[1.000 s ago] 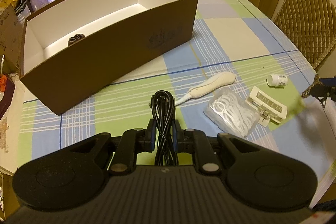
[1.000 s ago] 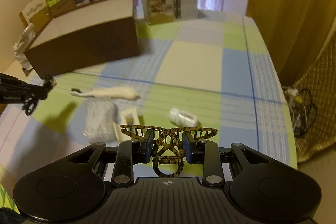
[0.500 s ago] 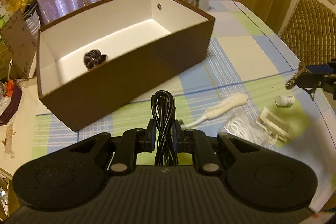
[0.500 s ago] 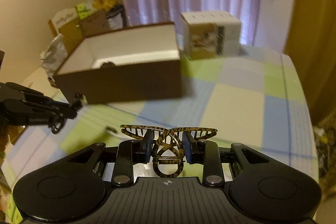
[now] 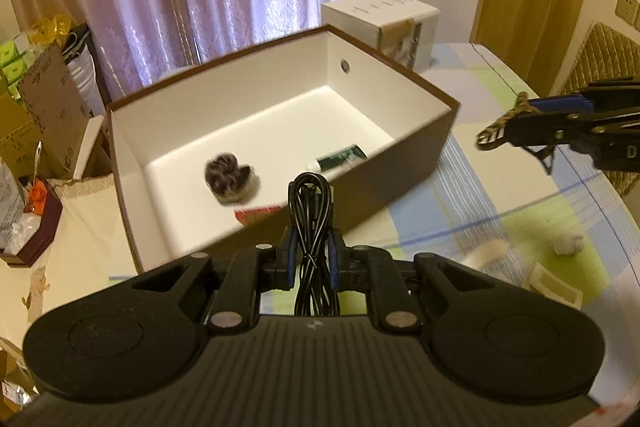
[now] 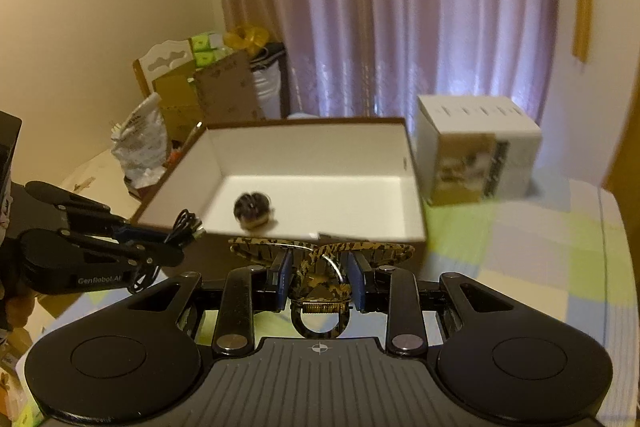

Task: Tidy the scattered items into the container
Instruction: 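Carry the hair clip and cable with both tools over the brown box, then open the right tool to drop the hair clip while the left tool releases the cable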

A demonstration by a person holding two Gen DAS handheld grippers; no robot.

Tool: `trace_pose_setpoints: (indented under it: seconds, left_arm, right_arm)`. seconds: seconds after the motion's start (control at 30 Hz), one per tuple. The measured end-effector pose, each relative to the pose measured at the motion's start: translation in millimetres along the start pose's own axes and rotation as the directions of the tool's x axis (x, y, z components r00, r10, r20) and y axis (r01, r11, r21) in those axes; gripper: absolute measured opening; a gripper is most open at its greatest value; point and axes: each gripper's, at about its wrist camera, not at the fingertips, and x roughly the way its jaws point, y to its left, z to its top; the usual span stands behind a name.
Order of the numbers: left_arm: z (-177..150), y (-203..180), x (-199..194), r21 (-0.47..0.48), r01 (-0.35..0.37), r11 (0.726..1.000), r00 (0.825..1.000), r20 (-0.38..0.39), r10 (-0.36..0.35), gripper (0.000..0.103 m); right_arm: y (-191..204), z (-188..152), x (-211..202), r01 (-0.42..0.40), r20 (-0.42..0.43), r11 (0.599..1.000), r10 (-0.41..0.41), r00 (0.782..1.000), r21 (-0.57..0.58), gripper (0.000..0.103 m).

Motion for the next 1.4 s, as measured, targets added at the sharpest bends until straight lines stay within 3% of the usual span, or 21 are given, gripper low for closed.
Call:
trace_pose_setpoints:
  seconds: [0.3,0.77,1.0,1.1,1.4]
  left_arm:
    - [45,37,23,-0.012,-0.04,0.999,0.999,0.025,0.04,0.012]
    - [93,100,118,-0.09,-0.06,0.994,0.994,-0.095,0.052,0.012]
    - [106,112,171,-0.079,-0.102,0.992,0.98,-0.179,0.087,0.012]
    - [105,116,189,-0.078,-0.134,0.988,0.965,-0.235,0.112,0.012]
    - [100,119,217,-0.085,-0.183,0.979,0.942,-0.301,0.15,0.012]
  right_arm:
    - [3,47,63,-0.019,0.007,1.0,0.019,1.0,-0.014,0.027]
    - [-15,92,189,-0.013,-0.113,0.999,0.009,0.994,-0.038,0.027]
    - [-35,100,241,-0.011,-0.199,1.0,0.01,0.98,-0.004,0.027]
    - [-43,99,258,-0.001,-0.238,1.0,0.003,0.971,0.006,0.027]
    - [-54,96,285,0.003,-0.307,1.0,-0.006,0.952,-0.01,0.027]
